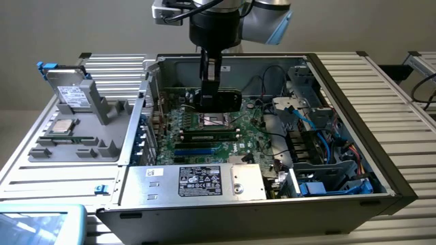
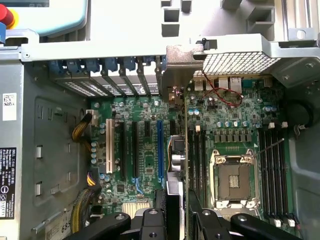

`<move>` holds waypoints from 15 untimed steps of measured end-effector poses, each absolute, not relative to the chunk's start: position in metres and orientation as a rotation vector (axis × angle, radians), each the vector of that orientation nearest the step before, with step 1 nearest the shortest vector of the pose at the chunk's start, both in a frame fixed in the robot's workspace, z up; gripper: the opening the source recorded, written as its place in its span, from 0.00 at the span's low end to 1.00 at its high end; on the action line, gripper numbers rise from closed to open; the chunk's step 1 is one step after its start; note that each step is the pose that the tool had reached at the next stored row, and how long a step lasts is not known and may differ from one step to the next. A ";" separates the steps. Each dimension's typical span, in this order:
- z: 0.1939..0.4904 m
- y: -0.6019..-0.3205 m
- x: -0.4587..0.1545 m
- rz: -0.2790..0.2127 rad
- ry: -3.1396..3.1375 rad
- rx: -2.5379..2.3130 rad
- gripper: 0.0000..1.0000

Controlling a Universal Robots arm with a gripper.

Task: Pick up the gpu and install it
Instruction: 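Insert the gpu into the slot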

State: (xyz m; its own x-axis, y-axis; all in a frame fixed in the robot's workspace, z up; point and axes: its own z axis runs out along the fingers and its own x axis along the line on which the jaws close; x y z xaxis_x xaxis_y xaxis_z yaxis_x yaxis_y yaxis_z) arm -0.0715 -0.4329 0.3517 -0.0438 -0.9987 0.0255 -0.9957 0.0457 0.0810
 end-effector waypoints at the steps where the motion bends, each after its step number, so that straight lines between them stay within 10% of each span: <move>1: 0.350 -0.433 -0.072 -0.063 -2.215 2.120 0.28; 15: 0.325 -0.445 -0.077 -0.063 -2.207 2.129 0.28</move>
State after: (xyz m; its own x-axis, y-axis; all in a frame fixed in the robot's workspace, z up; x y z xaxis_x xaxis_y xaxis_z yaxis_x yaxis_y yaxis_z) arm -0.0773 -0.4455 0.3254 -0.0348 -0.9991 0.0248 -0.9961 0.0367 0.0808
